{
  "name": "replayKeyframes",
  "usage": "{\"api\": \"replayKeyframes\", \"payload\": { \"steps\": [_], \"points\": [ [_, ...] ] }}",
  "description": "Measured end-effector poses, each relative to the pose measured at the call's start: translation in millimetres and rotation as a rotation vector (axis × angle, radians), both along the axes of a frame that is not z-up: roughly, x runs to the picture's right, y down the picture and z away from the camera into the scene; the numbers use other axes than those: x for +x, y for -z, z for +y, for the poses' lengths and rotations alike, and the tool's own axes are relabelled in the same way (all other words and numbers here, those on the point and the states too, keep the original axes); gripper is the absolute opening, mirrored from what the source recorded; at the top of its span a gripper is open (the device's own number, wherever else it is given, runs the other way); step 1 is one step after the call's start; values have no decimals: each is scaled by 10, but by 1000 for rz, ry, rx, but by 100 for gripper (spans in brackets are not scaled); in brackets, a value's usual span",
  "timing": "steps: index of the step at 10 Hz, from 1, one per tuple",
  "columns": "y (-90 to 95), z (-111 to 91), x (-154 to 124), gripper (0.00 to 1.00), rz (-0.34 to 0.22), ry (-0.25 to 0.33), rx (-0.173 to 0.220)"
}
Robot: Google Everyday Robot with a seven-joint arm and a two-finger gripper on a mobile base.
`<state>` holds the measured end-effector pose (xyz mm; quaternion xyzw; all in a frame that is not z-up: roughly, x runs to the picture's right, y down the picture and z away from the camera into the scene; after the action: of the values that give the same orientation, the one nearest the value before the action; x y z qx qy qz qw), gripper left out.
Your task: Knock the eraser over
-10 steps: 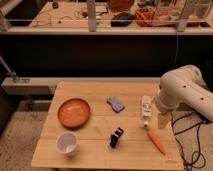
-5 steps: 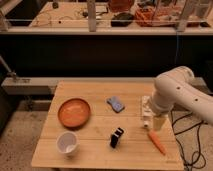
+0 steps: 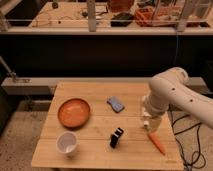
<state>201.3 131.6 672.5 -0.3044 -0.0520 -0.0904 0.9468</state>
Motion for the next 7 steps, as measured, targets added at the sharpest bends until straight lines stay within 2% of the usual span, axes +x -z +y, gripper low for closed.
{"api": "replayKeyframes", "payload": {
  "steps": [7],
  "points": [
    [9, 141, -276, 80, -70, 60, -21]
  ]
}}
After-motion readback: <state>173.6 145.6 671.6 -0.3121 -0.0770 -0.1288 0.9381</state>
